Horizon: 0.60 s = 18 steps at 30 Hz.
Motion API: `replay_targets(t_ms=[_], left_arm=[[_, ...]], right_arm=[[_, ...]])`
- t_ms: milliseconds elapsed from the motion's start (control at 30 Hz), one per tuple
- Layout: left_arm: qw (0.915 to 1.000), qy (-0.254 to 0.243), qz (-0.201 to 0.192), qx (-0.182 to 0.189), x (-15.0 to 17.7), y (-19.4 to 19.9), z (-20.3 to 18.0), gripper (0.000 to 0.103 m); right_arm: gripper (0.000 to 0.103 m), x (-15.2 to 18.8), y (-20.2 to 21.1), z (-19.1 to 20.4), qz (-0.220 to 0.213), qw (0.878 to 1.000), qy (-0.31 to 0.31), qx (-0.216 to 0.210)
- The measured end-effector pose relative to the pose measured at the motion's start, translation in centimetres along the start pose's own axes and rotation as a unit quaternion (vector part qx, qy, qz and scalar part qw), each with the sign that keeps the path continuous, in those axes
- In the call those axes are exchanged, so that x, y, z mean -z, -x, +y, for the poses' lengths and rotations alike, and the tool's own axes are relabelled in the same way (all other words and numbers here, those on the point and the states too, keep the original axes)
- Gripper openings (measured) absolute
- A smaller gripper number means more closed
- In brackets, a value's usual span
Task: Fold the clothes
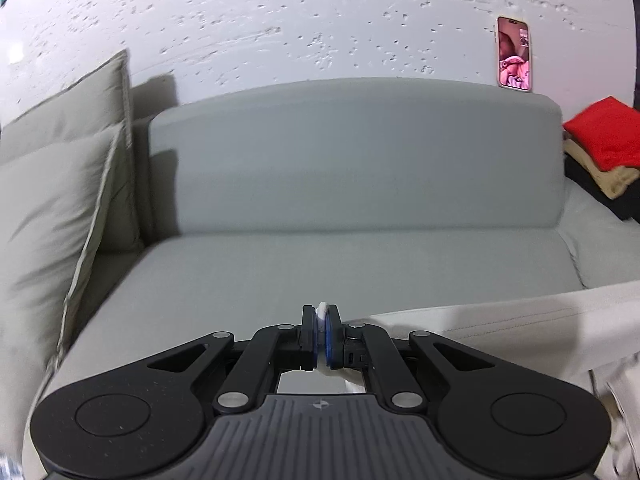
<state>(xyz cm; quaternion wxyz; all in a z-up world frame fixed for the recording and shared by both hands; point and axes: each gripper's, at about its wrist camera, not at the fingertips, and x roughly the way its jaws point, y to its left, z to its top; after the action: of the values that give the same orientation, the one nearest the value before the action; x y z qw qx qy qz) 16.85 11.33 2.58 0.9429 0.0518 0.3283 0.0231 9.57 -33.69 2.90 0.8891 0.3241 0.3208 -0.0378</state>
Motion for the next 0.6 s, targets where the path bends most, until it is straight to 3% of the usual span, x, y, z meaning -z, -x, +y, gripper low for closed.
replay_targets(t_ms=[100,233,367,433,500,567,600], left_arm=[[0.9996,0.015,0.022,-0.008,3.0,0.9,0.4,0.004],[0.9965,0.047,0.068,-0.01,7.6,1.2,0.5,0.004],[0.9954,0.085,0.043,-0.008,9.1,3.5,1.6,0.004],[0.9968,0.068,0.039,-0.018,9.7,4.1,1.5,0.004],[0.9967,0.034,0.067,-0.03,10.8,3.7,0.9,0.007],[0.9935,0.018,0.101,-0.05,11.9,3.3,0.8,0.009],[0.9938,0.023,0.097,-0.05,12.3,4.1,1.1,0.011]], right_arm=[[0.003,2.7,1.6,-0.9,0.006,1.0,0.011,0.003],[0.003,5.6,1.7,-3.2,0.013,1.0,-0.022,0.017],[0.003,7.6,3.4,-4.1,-0.02,0.999,-0.025,0.012],[0.003,8.5,3.8,-4.3,-0.023,1.0,-0.008,0.019],[0.004,9.2,3.3,-4.8,0.01,0.999,-0.007,0.03],[0.012,9.7,2.9,-5.3,0.046,0.998,-0.008,0.041],[0.017,9.7,3.5,-5.3,0.038,0.999,-0.004,0.037]])
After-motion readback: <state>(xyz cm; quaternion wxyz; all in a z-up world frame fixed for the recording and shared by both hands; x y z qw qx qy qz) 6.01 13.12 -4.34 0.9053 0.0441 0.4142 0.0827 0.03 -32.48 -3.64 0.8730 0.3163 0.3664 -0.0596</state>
